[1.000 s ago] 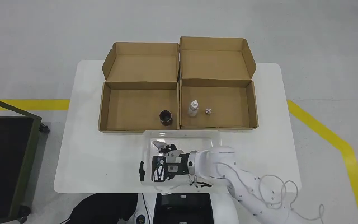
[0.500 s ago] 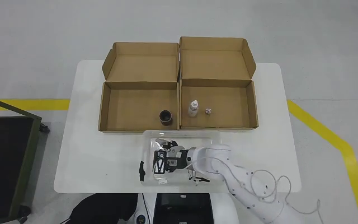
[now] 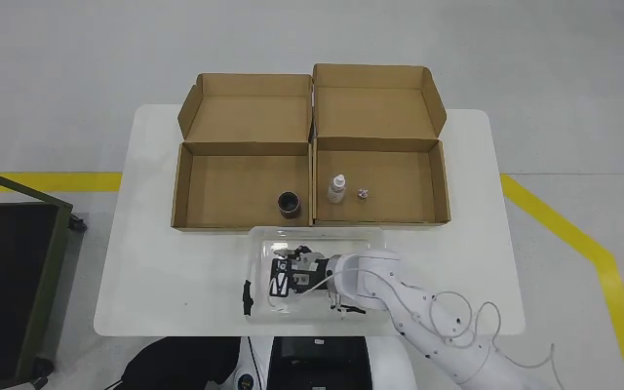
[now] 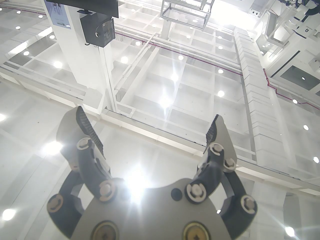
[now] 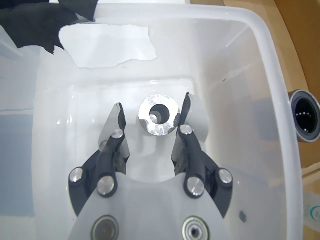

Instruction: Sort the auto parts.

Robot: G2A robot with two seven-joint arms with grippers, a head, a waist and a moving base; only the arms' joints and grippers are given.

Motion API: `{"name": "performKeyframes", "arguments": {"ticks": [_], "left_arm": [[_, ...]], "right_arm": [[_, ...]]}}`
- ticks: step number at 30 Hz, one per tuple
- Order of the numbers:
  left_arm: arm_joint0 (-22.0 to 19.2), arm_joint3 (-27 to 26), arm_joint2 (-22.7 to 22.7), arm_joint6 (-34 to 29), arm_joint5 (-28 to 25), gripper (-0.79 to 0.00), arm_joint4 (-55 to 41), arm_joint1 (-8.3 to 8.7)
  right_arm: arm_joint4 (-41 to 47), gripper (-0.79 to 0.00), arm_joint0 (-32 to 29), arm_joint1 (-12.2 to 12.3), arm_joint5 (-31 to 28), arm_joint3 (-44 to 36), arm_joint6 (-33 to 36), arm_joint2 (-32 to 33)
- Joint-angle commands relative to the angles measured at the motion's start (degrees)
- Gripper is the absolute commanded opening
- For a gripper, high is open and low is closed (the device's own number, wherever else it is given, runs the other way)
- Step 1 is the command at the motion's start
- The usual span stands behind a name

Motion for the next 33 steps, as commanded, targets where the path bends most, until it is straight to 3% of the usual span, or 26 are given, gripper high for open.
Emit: {"name": "performKeyframes", "arguments": {"ticks": [1, 3, 6, 7, 20, 33], "left_arm": [[0.0, 0.0, 0.0, 0.0, 0.0, 0.0, 0.0, 0.0], [0.0, 0.0, 0.0, 0.0, 0.0, 0.0, 0.0, 0.0], [0.0, 0.0, 0.0, 0.0, 0.0, 0.0, 0.0, 0.0], [0.0, 0.0, 0.0, 0.0, 0.0, 0.0, 0.0, 0.0], [0.0, 0.0, 0.0, 0.0, 0.0, 0.0, 0.0, 0.0], [0.0, 0.0, 0.0, 0.0, 0.0, 0.0, 0.0, 0.0]], "right_arm": [[-0.2, -0.483, -0.1, 0.0, 0.1, 0.0, 0.0, -0.1], [-0.3, -0.551, -0.2, 0.0, 0.1, -0.2, 0.0, 0.1], [-0.2, -0.763, -0.4, 0.1, -0.1, -0.8, 0.1, 0.6], [-0.2, -0.785, -0.5, 0.2, -0.2, -1.1, 0.1, 0.7], [3.7, -0.785, -3.4, 1.3, -3.0, -10.3, 1.5, 4.9], [14.0, -0.785, -3.0, 1.4, -1.1, -18.0, -4.3, 9.9]]}}
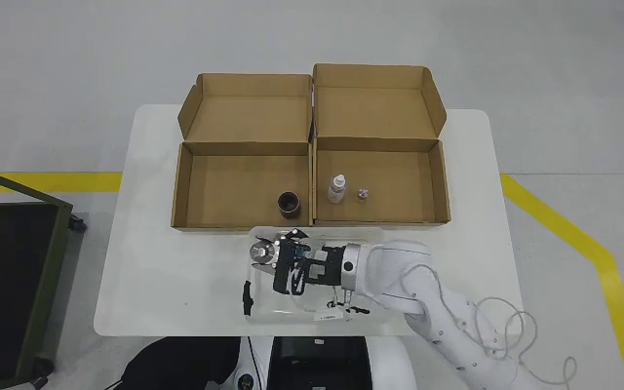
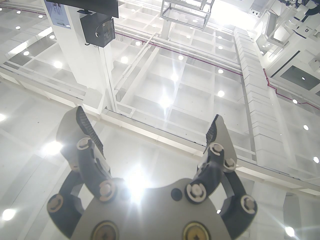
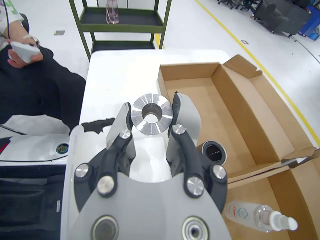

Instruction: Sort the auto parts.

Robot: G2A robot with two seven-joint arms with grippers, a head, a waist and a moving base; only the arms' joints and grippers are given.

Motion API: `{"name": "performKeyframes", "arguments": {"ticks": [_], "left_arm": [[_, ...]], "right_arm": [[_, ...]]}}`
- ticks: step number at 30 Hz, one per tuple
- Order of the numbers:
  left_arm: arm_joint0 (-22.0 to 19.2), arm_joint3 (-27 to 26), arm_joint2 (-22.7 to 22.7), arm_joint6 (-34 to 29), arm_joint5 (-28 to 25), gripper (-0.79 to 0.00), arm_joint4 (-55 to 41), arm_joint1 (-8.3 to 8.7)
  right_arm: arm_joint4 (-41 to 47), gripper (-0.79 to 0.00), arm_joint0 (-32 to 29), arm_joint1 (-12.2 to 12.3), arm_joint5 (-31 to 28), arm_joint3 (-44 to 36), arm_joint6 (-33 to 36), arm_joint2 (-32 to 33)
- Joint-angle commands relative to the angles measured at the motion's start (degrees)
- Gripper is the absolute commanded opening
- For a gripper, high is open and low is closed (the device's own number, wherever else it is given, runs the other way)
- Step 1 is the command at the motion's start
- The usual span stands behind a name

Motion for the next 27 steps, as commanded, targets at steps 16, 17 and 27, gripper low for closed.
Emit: {"name": "performKeyframes", "arguments": {"ticks": [16, 17, 27], "left_arm": [[0.0, 0.0, 0.0, 0.0, 0.0, 0.0, 0.0, 0.0], [0.0, 0.0, 0.0, 0.0, 0.0, 0.0, 0.0, 0.0], [0.0, 0.0, 0.0, 0.0, 0.0, 0.0, 0.0, 0.0]], "right_arm": [[8.8, -0.785, 0.1, 0.1, 5.5, -2.7, -13.1, 8.6], [9.5, -0.785, 0.0, 0.0, 5.9, -2.7, -13.9, 8.9], [12.2, -0.785, -0.3, -0.3, 8.3, -2.0, -18.6, 10.0]]}}
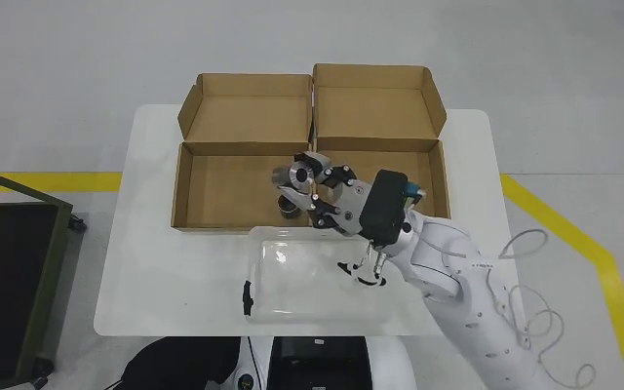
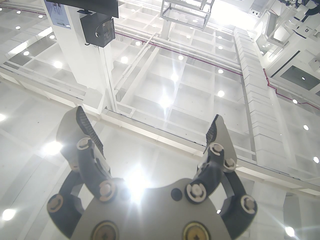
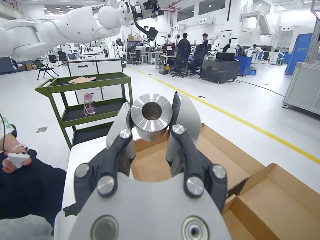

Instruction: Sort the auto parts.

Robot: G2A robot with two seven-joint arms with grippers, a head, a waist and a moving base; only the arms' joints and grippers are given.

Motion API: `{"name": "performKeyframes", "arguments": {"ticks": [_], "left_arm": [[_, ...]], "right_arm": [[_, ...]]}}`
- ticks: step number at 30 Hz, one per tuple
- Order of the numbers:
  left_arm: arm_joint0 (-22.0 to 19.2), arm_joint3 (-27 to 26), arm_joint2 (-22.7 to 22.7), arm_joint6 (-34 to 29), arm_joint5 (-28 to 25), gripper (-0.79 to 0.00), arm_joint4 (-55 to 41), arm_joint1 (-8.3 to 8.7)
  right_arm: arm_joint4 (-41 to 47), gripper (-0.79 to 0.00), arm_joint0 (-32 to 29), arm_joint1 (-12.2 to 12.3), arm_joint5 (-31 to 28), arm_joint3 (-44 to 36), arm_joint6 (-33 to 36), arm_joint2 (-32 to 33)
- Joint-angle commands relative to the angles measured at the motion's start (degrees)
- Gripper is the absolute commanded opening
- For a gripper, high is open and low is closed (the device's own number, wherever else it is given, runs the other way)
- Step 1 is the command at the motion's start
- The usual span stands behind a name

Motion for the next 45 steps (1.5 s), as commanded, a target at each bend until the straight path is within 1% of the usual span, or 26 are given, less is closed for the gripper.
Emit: {"name": "performKeyframes", "arguments": {"ticks": [1, 5, 9, 14, 21, 27, 30, 37, 45], "left_arm": [[0.0, 0.0, 0.0, 0.0, 0.0, 0.0, 0.0, 0.0], [0.0, 0.0, 0.0, 0.0, 0.0, 0.0, 0.0, 0.0], [0.0, 0.0, 0.0, 0.0, 0.0, 0.0, 0.0, 0.0], [0.0, 0.0, 0.0, 0.0, 0.0, 0.0, 0.0, 0.0], [0.0, 0.0, 0.0, 0.0, 0.0, 0.0, 0.0, 0.0], [0.0, 0.0, 0.0, 0.0, 0.0, 0.0, 0.0, 0.0], [0.0, 0.0, 0.0, 0.0, 0.0, 0.0, 0.0, 0.0], [0.0, 0.0, 0.0, 0.0, 0.0, 0.0, 0.0, 0.0], [0.0, 0.0, 0.0, 0.0, 0.0, 0.0, 0.0, 0.0]], "right_arm": [[-0.1, -0.785, 0.2, 0.0, 0.0, 0.1, -0.1, -0.1], [-0.4, -0.785, 0.9, -0.2, 0.1, 0.9, 0.2, -0.7], [-0.6, -0.785, 2.9, -0.6, -0.2, 3.4, 1.4, -2.2], [-1.9, -0.785, 5.1, -1.1, -0.2, 5.8, 2.9, -4.9], [-6.5, -0.785, 9.1, -2.3, 2.0, 10.8, 6.4, -9.9], [-7.6, -0.785, 13.5, -4.0, 4.6, 17.3, 7.9, -14.0], [-9.0, -0.785, 16.1, -4.9, 6.2, 19.7, 10.3, -16.2], [-9.5, -0.785, 21.5, -7.4, 7.8, 26.8, 15.8, -21.4], [-8.3, -0.785, 26.1, -10.5, 8.0, 35.2, 18.8, -26.0]]}}
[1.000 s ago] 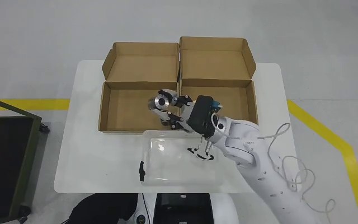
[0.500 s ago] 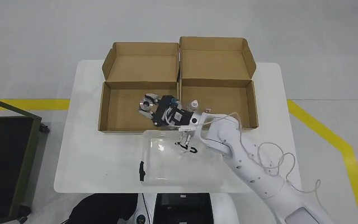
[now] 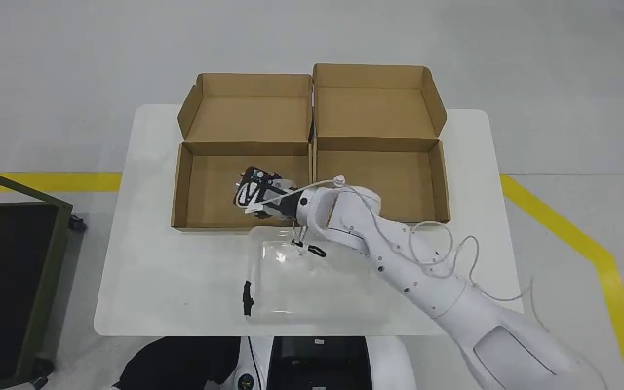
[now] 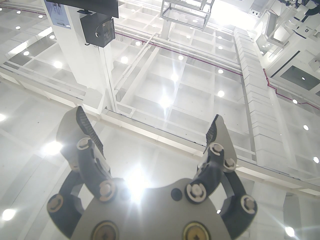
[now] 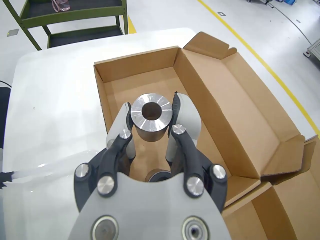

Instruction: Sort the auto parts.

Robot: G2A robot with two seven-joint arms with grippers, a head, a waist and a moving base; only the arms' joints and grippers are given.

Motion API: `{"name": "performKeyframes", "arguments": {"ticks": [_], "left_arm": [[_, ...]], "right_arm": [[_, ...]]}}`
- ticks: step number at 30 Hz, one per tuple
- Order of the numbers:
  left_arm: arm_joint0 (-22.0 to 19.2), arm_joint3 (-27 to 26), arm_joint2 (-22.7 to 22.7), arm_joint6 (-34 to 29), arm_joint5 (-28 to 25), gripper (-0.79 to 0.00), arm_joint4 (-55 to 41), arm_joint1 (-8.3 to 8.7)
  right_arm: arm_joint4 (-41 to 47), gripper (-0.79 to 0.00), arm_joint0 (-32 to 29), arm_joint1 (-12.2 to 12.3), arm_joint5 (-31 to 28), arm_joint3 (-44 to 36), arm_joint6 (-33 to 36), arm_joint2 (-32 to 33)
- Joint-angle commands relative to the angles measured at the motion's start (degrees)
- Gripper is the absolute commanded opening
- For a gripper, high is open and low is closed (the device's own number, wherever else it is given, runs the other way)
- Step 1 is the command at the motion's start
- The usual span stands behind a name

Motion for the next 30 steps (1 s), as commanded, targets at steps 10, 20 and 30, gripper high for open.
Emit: {"name": "performKeyframes", "arguments": {"ticks": [10, 20, 30], "left_arm": [[0.0, 0.0, 0.0, 0.0, 0.0, 0.0, 0.0, 0.0], [0.0, 0.0, 0.0, 0.0, 0.0, 0.0, 0.0, 0.0], [0.0, 0.0, 0.0, 0.0, 0.0, 0.0, 0.0, 0.0]], "right_arm": [[1.9, -0.785, 4.5, -3.5, -1.7, 8.3, 5.7, -3.7], [3.8, -0.785, 6.8, -5.9, -4.0, 14.0, 9.0, -4.9], [3.3, -0.554, 8.0, -7.7, -5.2, 17.4, 10.9, -5.8]]}}
